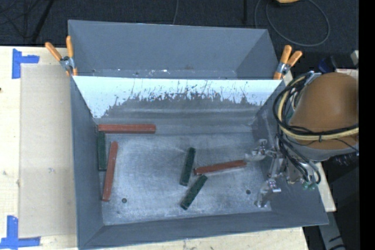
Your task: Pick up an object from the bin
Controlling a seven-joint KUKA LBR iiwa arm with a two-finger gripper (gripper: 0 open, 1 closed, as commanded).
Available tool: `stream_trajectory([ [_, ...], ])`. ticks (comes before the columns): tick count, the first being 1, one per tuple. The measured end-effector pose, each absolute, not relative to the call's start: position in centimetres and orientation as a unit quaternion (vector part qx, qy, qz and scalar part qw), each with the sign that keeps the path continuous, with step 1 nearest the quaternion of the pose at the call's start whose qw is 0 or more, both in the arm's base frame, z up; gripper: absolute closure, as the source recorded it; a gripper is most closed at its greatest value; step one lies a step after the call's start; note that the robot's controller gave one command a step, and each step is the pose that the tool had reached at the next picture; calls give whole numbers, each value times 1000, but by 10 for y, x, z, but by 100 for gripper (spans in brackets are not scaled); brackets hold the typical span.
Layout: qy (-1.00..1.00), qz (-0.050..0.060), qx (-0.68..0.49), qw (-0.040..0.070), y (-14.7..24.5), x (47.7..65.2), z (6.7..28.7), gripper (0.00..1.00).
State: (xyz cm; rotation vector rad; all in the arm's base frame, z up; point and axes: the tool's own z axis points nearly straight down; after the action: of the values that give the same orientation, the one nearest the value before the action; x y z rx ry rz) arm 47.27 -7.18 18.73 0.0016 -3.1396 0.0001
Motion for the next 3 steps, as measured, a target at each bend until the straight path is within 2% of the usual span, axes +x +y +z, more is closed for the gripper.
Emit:
stream_trajectory([
  [1, -1000, 0, -5, -3, -55, 535, 108, 0],
  [2, -1000, 0, 10, 2, -50, 545, 102, 0],
  [3, -1000, -1, -7, 0, -18, 556, 99, 0],
])
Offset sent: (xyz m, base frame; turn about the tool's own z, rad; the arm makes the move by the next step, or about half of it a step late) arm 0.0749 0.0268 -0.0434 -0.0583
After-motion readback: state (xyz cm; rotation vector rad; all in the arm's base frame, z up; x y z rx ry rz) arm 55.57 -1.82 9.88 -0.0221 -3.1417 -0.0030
